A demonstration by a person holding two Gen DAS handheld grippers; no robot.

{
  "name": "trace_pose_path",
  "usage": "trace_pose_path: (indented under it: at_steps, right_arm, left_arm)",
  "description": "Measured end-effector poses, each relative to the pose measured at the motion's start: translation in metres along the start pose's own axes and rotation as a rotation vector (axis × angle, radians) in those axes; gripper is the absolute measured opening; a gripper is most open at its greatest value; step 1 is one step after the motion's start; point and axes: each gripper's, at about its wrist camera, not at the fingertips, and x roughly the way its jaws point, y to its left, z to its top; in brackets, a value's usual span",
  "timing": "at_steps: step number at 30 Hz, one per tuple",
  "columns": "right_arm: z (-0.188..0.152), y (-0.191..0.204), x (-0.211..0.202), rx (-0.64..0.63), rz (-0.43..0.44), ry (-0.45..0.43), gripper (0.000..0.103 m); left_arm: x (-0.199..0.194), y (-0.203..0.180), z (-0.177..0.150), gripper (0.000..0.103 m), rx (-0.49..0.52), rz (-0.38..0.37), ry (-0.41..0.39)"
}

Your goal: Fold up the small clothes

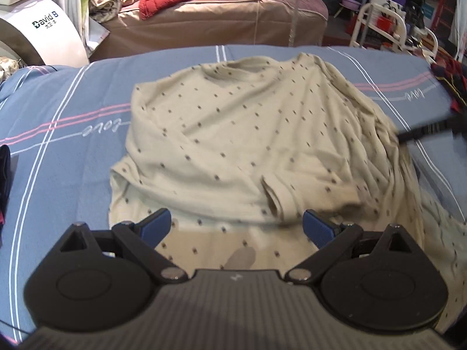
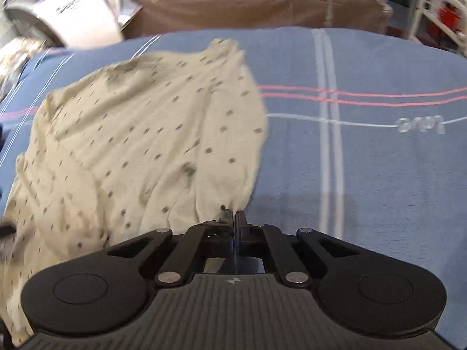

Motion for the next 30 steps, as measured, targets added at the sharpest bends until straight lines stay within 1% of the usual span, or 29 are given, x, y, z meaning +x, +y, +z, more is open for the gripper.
trace_pose_path:
  at_steps: [1,2,3,4,6,8,9,10,11,12,13,14,15,16,18,19,20,21,23,24,25,26,27,28,29,30]
  right_arm:
    - [0.004,-0.009,-0.007,0.024,-0.021,-0.027,0.0]
    - [0.008,-0.018,-0.015,0.034,-0.063,-0.059,0.0]
    - [0.013,-0.026,-0.022,0.022,-0.119,-0.093,0.0]
    - [0.018,-0.037,-0.029,-0.005,-0.199,-0.129,0.0]
    - [0.03,-0.064,-0.039,0.0,-0.309,-0.164,0.0]
    - [0.038,-0.087,-0.04,0.01,-0.36,-0.175,0.0]
    - [0.039,-0.097,-0.04,0.023,-0.38,-0.197,0.004]
    - [0.04,-0.103,-0.039,0.028,-0.418,-0.221,0.028]
    - [0.04,-0.108,-0.038,0.034,-0.428,-0.22,0.042]
    - [0.039,-0.114,-0.038,0.065,-0.404,-0.19,0.069]
    - [0.033,-0.119,-0.045,0.118,-0.358,-0.184,0.071]
    - [0.023,-0.117,-0.055,0.147,-0.297,-0.214,0.069]
    - [0.009,-0.11,-0.067,0.148,-0.231,-0.245,0.072]
    - [-0.003,-0.1,-0.073,0.119,-0.187,-0.237,0.076]
    - [-0.031,-0.079,-0.083,0.058,-0.118,-0.184,0.077]
    - [-0.051,-0.071,-0.092,0.04,-0.051,-0.164,0.077]
    - [-0.071,-0.064,-0.099,0.022,0.011,-0.148,0.077]
    - [-0.09,-0.059,-0.105,0.009,0.055,-0.127,0.077]
    - [-0.123,-0.05,-0.114,-0.01,0.089,-0.088,0.077]
    - [-0.138,-0.047,-0.118,-0.016,0.098,-0.064,0.077]
    - [-0.15,-0.045,-0.121,-0.016,0.106,-0.044,0.077]
    - [-0.159,-0.046,-0.124,-0.004,0.116,-0.028,0.077]
    - [-0.167,-0.049,-0.126,0.035,0.135,-0.016,0.077]
    - [-0.172,-0.053,-0.127,0.077,0.165,-0.002,0.077]
    - [-0.177,-0.055,-0.128,0.105,0.189,0.01,0.077]
    - [-0.182,-0.055,-0.127,0.115,0.19,0.012,0.077]
  left_arm:
    - [-0.001,-0.003,-0.005,0.098,0.009,0.0,0.006]
    - [-0.002,-0.005,-0.01,0.098,0.017,0.003,0.013]
    - [-0.002,-0.007,-0.014,0.098,0.017,0.004,0.022]
    - [-0.003,-0.007,-0.018,0.098,0.011,0.0,0.031]
    - [-0.005,-0.007,-0.024,0.098,-0.004,-0.011,0.036]
    - [-0.008,-0.005,-0.028,0.098,-0.007,-0.008,0.038]
    - [-0.009,-0.005,-0.03,0.098,-0.006,-0.004,0.039]
    - [-0.01,-0.003,-0.032,0.098,-0.007,0.003,0.038]
    - [-0.012,-0.001,-0.035,0.098,-0.01,0.009,0.039]
    - [-0.015,0.002,-0.038,0.098,-0.013,0.017,0.041]
    - [-0.02,0.006,-0.042,0.098,-0.017,0.028,0.039]
    - [-0.026,0.012,-0.047,0.098,-0.023,0.042,0.031]
    - [-0.033,0.019,-0.054,0.098,-0.034,0.058,0.023]
    - [-0.04,0.029,-0.061,0.098,-0.051,0.072,0.021]
    - [-0.056,0.049,-0.08,0.098,-0.095,0.078,0.025]
    - [-0.064,0.062,-0.089,0.097,-0.124,0.072,0.028]
    - [-0.071,0.071,-0.099,0.092,-0.149,0.065,0.032]
    - [-0.079,0.08,-0.107,0.089,-0.175,0.053,0.044]
    - [-0.089,0.092,-0.124,0.078,-0.215,0.017,0.078]
    - [-0.091,0.094,-0.131,0.075,-0.214,0.015,0.097]
    - [-0.093,0.094,-0.14,0.07,-0.196,0.028,0.117]
    - [-0.094,0.092,-0.148,0.069,-0.177,0.043,0.136]
    - [-0.094,0.091,-0.154,0.068,-0.162,0.045,0.154]
    - [-0.093,0.09,-0.16,0.065,-0.15,0.029,0.171]
    - [-0.092,0.088,-0.165,0.064,-0.145,0.004,0.185]
    - [-0.09,0.085,-0.17,0.064,-0.139,-0.013,0.2]
